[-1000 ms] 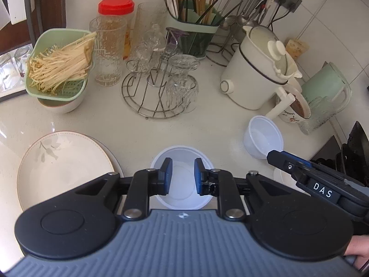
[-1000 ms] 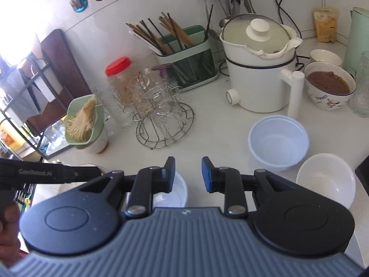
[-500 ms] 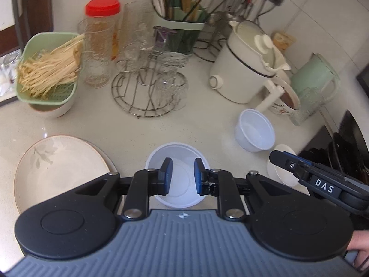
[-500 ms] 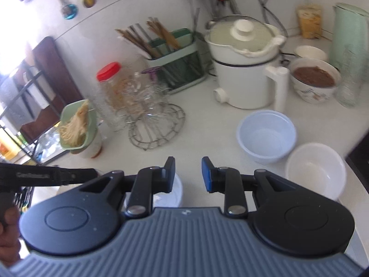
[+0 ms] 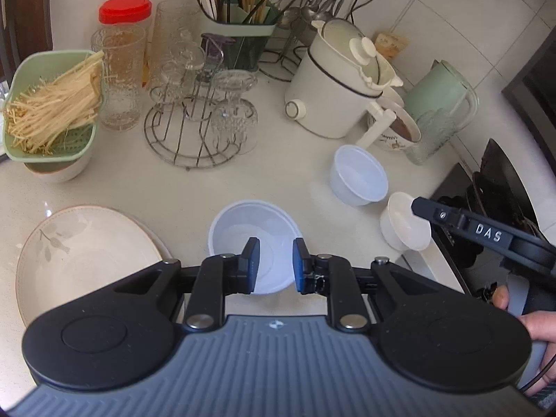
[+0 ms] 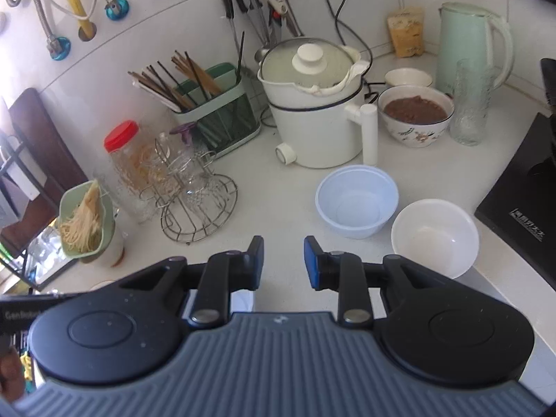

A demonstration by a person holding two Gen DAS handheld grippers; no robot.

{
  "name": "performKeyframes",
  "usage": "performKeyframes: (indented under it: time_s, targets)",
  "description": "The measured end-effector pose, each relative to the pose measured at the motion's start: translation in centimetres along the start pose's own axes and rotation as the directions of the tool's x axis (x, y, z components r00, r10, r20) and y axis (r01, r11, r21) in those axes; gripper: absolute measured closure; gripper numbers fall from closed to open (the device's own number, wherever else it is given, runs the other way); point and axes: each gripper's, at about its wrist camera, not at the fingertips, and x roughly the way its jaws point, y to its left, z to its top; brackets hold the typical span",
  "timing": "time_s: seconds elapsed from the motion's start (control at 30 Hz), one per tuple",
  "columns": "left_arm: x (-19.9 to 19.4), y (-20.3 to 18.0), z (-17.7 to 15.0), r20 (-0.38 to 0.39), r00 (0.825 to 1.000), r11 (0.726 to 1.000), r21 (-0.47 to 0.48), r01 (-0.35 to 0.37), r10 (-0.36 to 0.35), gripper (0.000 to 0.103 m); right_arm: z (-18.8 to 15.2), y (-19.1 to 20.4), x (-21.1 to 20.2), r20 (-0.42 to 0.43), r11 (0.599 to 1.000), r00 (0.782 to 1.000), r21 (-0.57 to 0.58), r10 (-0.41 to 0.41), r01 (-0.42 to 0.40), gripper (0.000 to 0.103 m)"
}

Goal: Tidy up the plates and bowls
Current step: 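Open both grippers and move them to the second translucent bowl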

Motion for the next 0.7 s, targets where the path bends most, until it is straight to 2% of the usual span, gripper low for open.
performKeyframes:
  time_s: [0.13, 0.23, 0.53, 0.7]
  targets:
    - [0.0, 0.6, -0.2, -0.014, 0.999, 1.000, 0.006, 0.031, -0.030, 0.081, -0.7, 0.5, -0.6, -0.008, 1.000, 1.000, 0.021, -0.023, 0.023, 0.074]
    - [0.1, 0.7, -0.2, -0.008, 0.996, 0.996, 0.019, 0.090, -0.090, 0.081, -1.2, 0.9, -1.0, -0.016, 0.999, 0.999, 0.020, -0.034, 0.034, 0.074]
    - [2.0, -0.9, 0.3, -0.032, 0.984, 0.983, 0.054, 0.176, -0.175, 0.081, -1.2, -0.1, -2.0, -0.023, 0.993, 0.993, 0.043, -0.112, 0.112, 0.074]
    - [3.7, -2.1, 1.2, -0.064, 0.983, 0.980, 0.084, 0.179, -0.174, 0.081, -0.5, -1.7, -2.6, 0.001, 0.989, 0.990, 0.061, -0.139, 0.138, 0.074]
